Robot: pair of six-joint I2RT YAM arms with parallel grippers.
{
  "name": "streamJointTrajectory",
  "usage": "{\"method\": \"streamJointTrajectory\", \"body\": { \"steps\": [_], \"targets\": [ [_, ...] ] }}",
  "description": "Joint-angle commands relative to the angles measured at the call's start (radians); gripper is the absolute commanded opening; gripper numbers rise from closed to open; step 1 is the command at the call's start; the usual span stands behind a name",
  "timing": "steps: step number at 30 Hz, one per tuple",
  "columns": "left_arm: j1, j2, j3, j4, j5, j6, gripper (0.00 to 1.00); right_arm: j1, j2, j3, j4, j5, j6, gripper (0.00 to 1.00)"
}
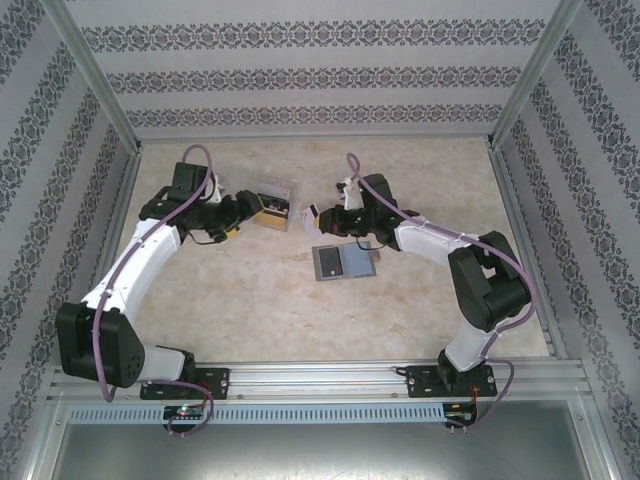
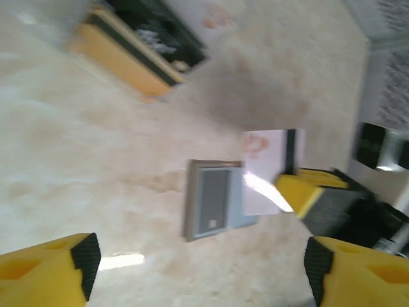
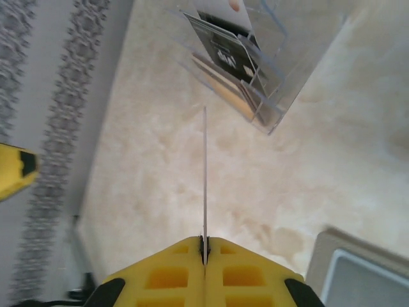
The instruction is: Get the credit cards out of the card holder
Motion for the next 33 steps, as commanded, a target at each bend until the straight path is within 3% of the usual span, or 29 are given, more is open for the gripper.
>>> {"method": "streamJointTrajectory", "body": {
  "steps": [1,3,8,18,25,33],
  "targets": [
    [0.057,-0.039,0.019,-0.222,-0.176,0.157,0.93,0.066,0.022,0.126,-0.232,0.229,-0.305,0.00],
    [0.092,-0.060,0.018,-0.253,-0.216,0.203,1.00,0.099,0.051,0.201,-0.286,0.300,-0.404,0.00],
    [0.137,-0.100,0.005,-0.271,-0.273,0.280,0.99,0.137,0.126,0.372,-0.336,0.372,-0.587,0.00],
    [0.177,-0.103,-0.015,-0.247,-0.244,0.338,0.99,0.166,0.348,0.743,-0.444,0.431,-0.954,0.00],
    [0.202,-0.100,-0.051,-0.206,-0.143,0.323,1.00,0.162,0.494,0.942,-0.500,0.404,-1.046,0.00],
    [0.209,-0.087,-0.056,-0.200,-0.107,0.321,1.00,0.147,0.556,1.001,-0.515,0.358,-1.067,0.00]
  ]
}}
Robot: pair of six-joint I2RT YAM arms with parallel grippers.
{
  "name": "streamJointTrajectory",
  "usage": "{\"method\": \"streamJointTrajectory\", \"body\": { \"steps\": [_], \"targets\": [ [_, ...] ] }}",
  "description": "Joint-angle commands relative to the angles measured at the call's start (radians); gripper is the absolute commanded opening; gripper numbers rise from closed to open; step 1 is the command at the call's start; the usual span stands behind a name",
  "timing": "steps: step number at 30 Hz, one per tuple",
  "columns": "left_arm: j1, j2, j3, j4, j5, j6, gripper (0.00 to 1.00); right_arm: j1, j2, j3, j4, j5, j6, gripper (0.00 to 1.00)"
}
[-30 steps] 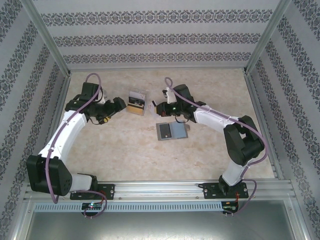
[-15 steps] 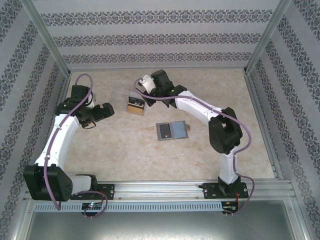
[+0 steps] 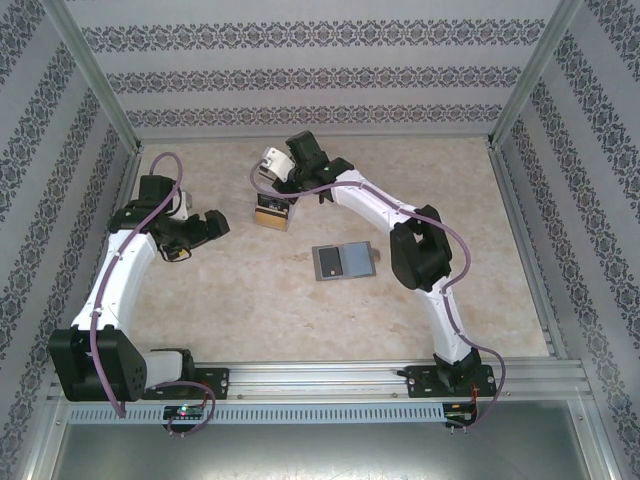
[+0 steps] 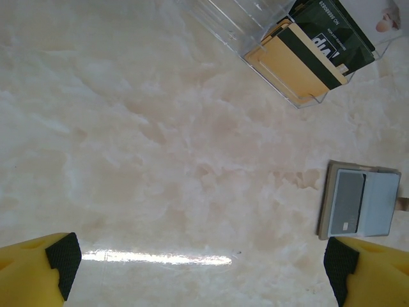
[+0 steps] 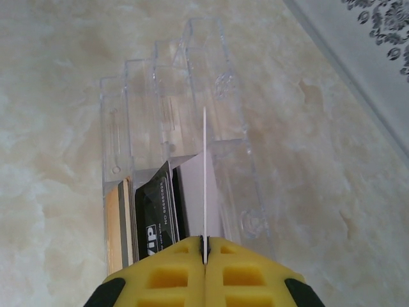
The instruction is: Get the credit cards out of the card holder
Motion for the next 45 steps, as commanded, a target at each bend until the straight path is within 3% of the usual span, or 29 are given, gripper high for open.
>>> {"method": "streamJointTrajectory", "body": {
  "steps": [1,19,25,31,39,45],
  "targets": [
    [0.015,0.003,-0.012,0.022,0.034,0.016,1.00,-0.007,0.024,0.045,-0.031,-0.041,-0.035,0.00],
    [0.018,0.013,-0.016,0.023,0.062,0.009,0.99,-0.002,0.105,0.114,-0.098,0.013,-0.080,0.01],
    [0.018,0.012,-0.017,0.022,0.070,0.010,1.00,0.004,0.115,0.131,-0.100,0.046,-0.069,0.14],
    [0.018,0.015,-0.015,0.020,0.077,0.009,1.00,0.023,0.107,0.157,-0.112,0.061,-0.022,0.20],
    [0.019,0.014,-0.015,0.019,0.080,0.010,1.00,0.027,-0.033,0.085,-0.105,0.061,0.186,0.30],
    [0.019,0.012,-0.019,0.026,0.098,0.002,1.00,0.027,-0.274,-0.200,-0.064,0.158,0.483,0.49]
  ]
}}
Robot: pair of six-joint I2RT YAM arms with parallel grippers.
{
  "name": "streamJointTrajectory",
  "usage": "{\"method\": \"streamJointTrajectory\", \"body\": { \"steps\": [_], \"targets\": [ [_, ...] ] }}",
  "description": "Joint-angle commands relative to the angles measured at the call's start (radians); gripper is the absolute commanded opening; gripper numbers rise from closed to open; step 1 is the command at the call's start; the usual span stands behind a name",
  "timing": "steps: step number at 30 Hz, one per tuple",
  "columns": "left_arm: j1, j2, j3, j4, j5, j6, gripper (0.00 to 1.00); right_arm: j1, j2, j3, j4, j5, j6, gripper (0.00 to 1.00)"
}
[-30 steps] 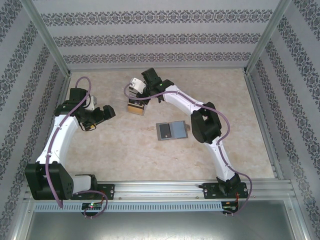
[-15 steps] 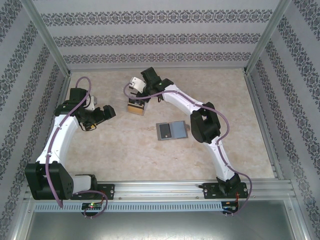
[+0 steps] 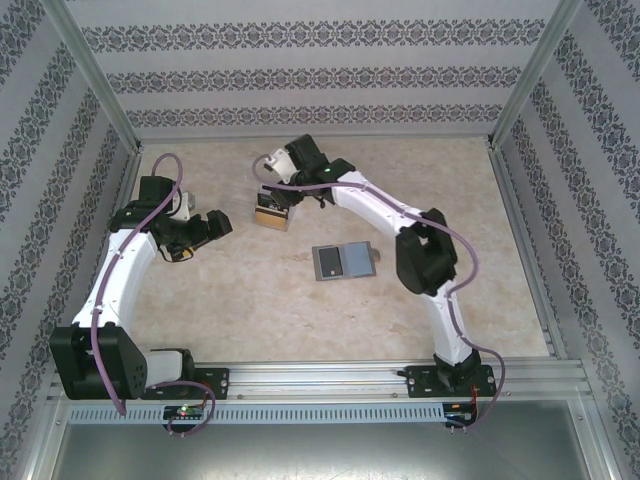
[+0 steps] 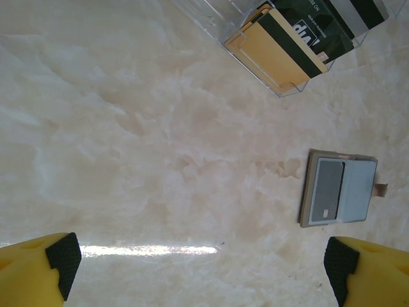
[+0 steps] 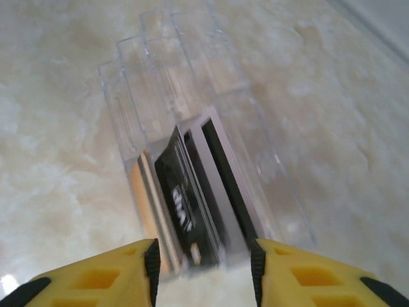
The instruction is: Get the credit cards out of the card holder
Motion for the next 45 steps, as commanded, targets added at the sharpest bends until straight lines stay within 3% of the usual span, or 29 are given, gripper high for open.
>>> {"method": "streamJointTrajectory", "body": {
  "steps": [1,8,14,29,34,38,45],
  "targets": [
    [0.012,0.001,-0.017,0.028,0.032,-0.002,1.00,0.004,-0.198,-0.168,0.037,0.077,0.256,0.53],
    [0.008,0.015,-0.054,0.092,0.128,-0.062,1.00,-0.027,-0.457,-0.606,0.077,0.059,0.580,0.60],
    [-0.039,0.027,-0.102,0.188,0.147,-0.160,1.00,-0.073,-0.481,-0.838,0.171,-0.111,0.744,0.56],
    [-0.331,0.148,-0.107,0.421,0.034,-0.417,0.96,-0.162,-0.321,-0.872,0.256,-0.228,0.771,0.33],
    [-0.433,0.239,-0.078,0.475,0.027,-0.457,0.86,-0.173,-0.314,-0.885,0.257,-0.242,0.760,0.27],
    [-0.501,0.318,-0.054,0.534,0.041,-0.490,0.70,-0.183,-0.315,-0.902,0.266,-0.258,0.758,0.20],
    [-0.584,0.462,0.019,0.585,0.052,-0.515,0.46,-0.191,-0.309,-0.903,0.263,-0.262,0.751,0.18]
  ]
}}
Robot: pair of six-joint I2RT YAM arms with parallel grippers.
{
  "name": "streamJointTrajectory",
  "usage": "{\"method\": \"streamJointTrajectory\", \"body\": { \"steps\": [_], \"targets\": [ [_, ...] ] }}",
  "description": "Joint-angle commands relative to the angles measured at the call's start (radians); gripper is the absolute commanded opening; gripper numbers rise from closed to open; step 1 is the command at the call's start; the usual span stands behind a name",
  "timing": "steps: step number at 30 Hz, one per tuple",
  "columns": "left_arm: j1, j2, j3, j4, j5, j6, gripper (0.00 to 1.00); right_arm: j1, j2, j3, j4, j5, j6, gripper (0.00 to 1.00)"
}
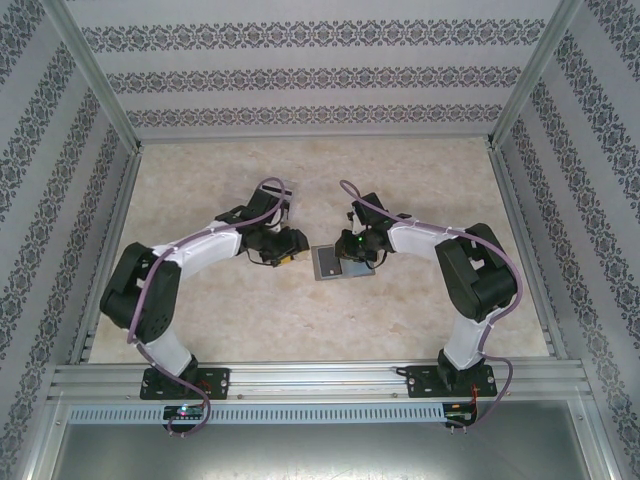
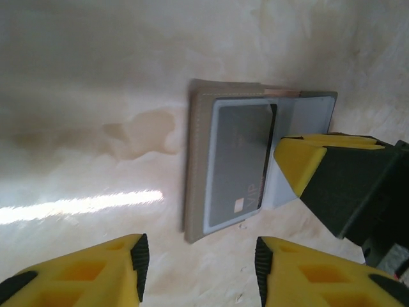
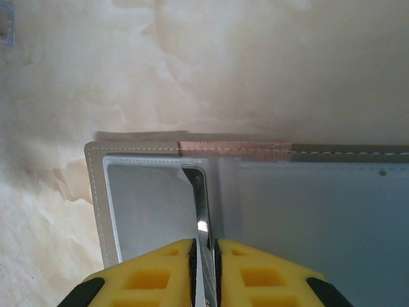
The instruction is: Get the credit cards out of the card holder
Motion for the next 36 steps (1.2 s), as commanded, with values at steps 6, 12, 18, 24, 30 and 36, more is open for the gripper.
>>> {"method": "streamJointTrajectory", "body": {
  "steps": [6,12,18,24,30,36],
  "targets": [
    [-0.073,0.137,0.102,0.073,0.005,-0.035,0.32,-0.011,0.042,-0.001,0.009,-0.050,-0.016,0.18],
    [-0.076,0.192,0.105,0.103,-0.006,-0.051,0.24,-0.011,0.040,-0.004,0.011,-0.050,-0.018,0.19],
    [-0.079,0.229,0.120,0.097,-0.005,-0.043,0.16,-0.013,0.042,-0.007,0.020,-0.064,-0.017,0.18],
    [-0.079,0.254,0.116,0.083,-0.021,-0.031,0.14,-0.017,0.037,-0.019,0.048,-0.098,-0.018,0.18],
    [-0.079,0.270,0.118,0.052,-0.042,-0.018,0.11,-0.025,0.032,-0.031,0.082,-0.138,-0.009,0.18],
    [-0.080,0.286,0.117,0.018,-0.071,-0.008,0.08,-0.048,0.001,-0.074,0.173,-0.221,0.020,0.16]
  ]
}}
